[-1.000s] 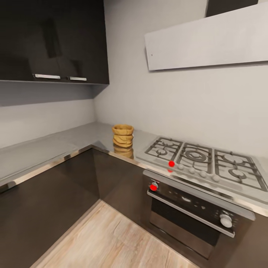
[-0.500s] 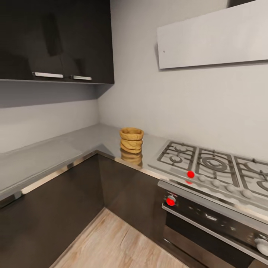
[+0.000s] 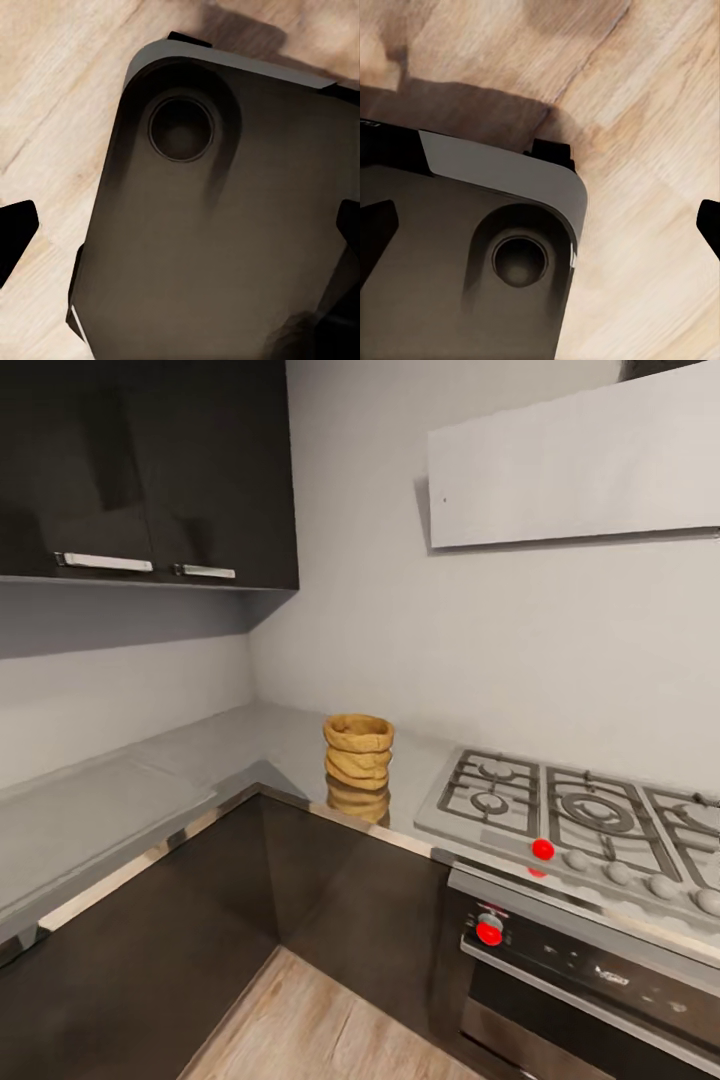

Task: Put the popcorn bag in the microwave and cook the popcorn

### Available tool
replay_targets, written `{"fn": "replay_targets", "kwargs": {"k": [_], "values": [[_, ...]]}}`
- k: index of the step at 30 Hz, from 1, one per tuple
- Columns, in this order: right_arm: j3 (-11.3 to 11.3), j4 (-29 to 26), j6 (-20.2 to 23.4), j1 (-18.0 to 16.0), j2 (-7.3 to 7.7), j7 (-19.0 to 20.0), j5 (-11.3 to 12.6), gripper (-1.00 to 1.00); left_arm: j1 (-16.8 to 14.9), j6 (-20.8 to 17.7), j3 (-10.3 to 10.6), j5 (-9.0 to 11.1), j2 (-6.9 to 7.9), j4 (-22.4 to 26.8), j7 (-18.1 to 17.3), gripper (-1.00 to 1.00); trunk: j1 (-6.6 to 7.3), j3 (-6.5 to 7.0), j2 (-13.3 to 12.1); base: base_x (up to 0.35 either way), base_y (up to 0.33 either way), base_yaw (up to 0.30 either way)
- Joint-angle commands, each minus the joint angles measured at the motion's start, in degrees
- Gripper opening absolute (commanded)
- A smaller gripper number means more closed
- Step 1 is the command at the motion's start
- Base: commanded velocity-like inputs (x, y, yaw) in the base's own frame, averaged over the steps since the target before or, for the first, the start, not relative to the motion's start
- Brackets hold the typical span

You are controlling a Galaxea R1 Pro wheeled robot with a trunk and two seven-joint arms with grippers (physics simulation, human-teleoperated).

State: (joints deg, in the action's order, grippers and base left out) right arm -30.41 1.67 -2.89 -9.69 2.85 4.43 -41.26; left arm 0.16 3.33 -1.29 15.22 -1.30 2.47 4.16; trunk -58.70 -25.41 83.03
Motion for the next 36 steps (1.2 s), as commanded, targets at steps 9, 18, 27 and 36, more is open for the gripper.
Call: {"fn": "replay_targets", "kwargs": {"k": [9, 18, 27, 36], "values": [[-0.5, 0.2, -0.5, -0.1, 0.05, 0.0, -0.3, 1.0, 0.0, 0.2, -0.4, 0.8, -0.1, 0.1, 2.7, 1.0, -0.01, 0.52, 0.0, 0.017, 0.021, -0.167], [-0.6, 0.2, -0.7, -0.1, 0.35, 0.0, -0.3, 1.0, 0.0, 3.7, -1.3, 4.9, -1.27, 0.1, 9.4, 1.0, -0.01, 0.72, 0.0, 0.0, 0.0, -0.061], [-0.6, 0.2, -0.6, -0.1, 0.4, 0.0, -0.3, 1.0, 0.0, 4.9, -1.3, 5.1, -1.43, 0.1, 9.5, 1.0, 1.09, 1.62, -2.0, 0.0, 0.0, 0.0], [-0.6, 0.2, -0.5, -0.1, 0.42, 0.0, -0.3, 1.0, 0.0, 4.9, -1.3, 5.1, -1.42, 0.0, 9.4, 1.0, 3.06, 3.24, -5.6, 0.0, 0.0, 0.0]]}}
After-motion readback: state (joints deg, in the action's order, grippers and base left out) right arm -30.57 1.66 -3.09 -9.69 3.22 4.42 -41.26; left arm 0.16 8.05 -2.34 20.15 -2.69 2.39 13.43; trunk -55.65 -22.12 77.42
